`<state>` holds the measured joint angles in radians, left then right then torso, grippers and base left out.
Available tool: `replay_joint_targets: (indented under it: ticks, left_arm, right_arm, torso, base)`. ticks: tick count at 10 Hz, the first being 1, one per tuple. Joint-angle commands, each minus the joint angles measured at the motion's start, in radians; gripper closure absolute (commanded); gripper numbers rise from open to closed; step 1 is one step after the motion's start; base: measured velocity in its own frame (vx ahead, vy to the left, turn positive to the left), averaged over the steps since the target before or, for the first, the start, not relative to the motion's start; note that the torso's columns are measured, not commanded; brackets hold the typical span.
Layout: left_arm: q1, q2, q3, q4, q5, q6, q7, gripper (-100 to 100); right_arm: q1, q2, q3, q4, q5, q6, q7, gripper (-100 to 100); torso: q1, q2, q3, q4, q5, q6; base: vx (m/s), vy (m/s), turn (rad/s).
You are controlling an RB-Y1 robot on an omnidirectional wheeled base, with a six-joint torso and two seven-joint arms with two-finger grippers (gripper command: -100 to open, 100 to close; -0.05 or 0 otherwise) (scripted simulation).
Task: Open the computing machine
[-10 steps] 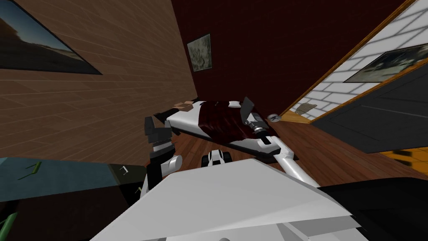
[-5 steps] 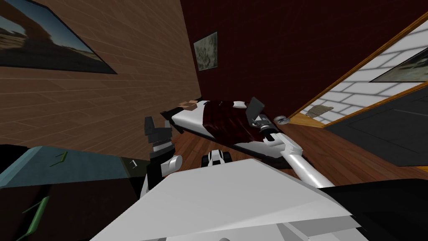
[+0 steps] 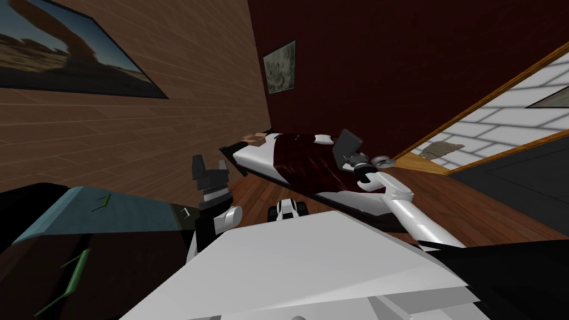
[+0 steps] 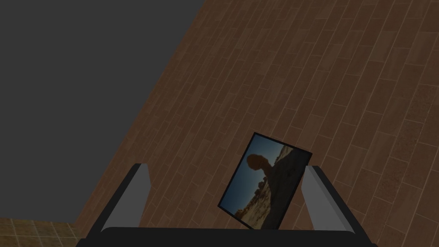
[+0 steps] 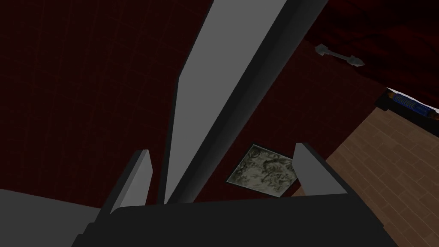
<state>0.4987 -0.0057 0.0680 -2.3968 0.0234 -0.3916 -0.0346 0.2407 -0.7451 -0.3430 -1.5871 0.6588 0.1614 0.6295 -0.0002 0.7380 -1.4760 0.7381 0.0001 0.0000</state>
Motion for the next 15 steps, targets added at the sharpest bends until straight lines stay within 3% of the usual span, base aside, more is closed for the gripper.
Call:
replay_joint_targets:
  ticks: [1, 2, 3, 4, 5, 10, 13, 15]
  left_arm:
    - [0.000, 0.000, 0.000, 0.000, 0.000, 0.000, 0.000, 0]
    - [0.000, 0.000, 0.000, 0.000, 0.000, 0.000, 0.000, 0]
    - [0.000, 0.000, 0.000, 0.000, 0.000, 0.000, 0.000, 0]
    - [0.000, 0.000, 0.000, 0.000, 0.000, 0.000, 0.000, 0]
    - [0.000, 0.000, 0.000, 0.000, 0.000, 0.000, 0.000, 0]
    - [0.000, 0.000, 0.000, 0.000, 0.000, 0.000, 0.000, 0]
    - [0.000, 0.000, 0.000, 0.000, 0.000, 0.000, 0.000, 0]
    - [0.000, 0.000, 0.000, 0.000, 0.000, 0.000, 0.000, 0]
  right_arm:
    - [-0.015, -0.046, -0.018, 0.037, 0.042, 0.034, 0.035, -100]
    - [-0.011, -0.035, -0.018, 0.034, 0.034, 0.018, 0.026, -100]
    - [-0.007, -0.067, -0.021, 0.043, 0.016, 0.027, 0.021, -100]
    - [-0.014, -0.055, -0.018, 0.045, 0.025, 0.022, 0.025, -100]
    - [-0.015, -0.057, -0.018, 0.047, 0.023, 0.023, 0.024, 100]
    - [-0.095, 0.000, -0.046, 0.097, -0.088, -0.019, -0.092, 100]
    - [-0.109, 0.009, -0.050, 0.103, -0.107, -0.028, -0.110, 100]
    - [-0.137, 0.064, -0.067, 0.132, -0.137, -0.071, -0.147, 100]
  torso:
    - [0.000, 0.000, 0.000, 0.000, 0.000, 0.000]
    - [0.000, 0.000, 0.000, 0.000, 0.000, 0.000]
    - [-0.001, 0.001, 0.000, 0.000, -0.001, 0.000]
    - [-0.003, -0.003, -0.001, -0.001, -0.001, 0.000]
    - [-0.001, -0.001, -0.001, -0.001, -0.001, 0.000]
    - [-0.003, 0.002, 0.002, 0.000, -0.001, 0.003]
    - [0.000, 0.000, 0.000, -0.001, -0.001, 0.002]
    - [-0.003, -0.003, -0.002, -0.002, -0.002, 0.002]
  base:
    - [0.032, 0.050, 0.072]
    - [0.016, 0.021, 0.011]
    - [0.083, -0.011, 0.053]
    - [0.054, -0.011, 0.020]
    - [0.009, -0.004, -0.009]
    - [-0.077, -0.089, -0.023]
    - [-0.065, -0.069, -0.009]
    - [-0.017, -0.072, -0.064]
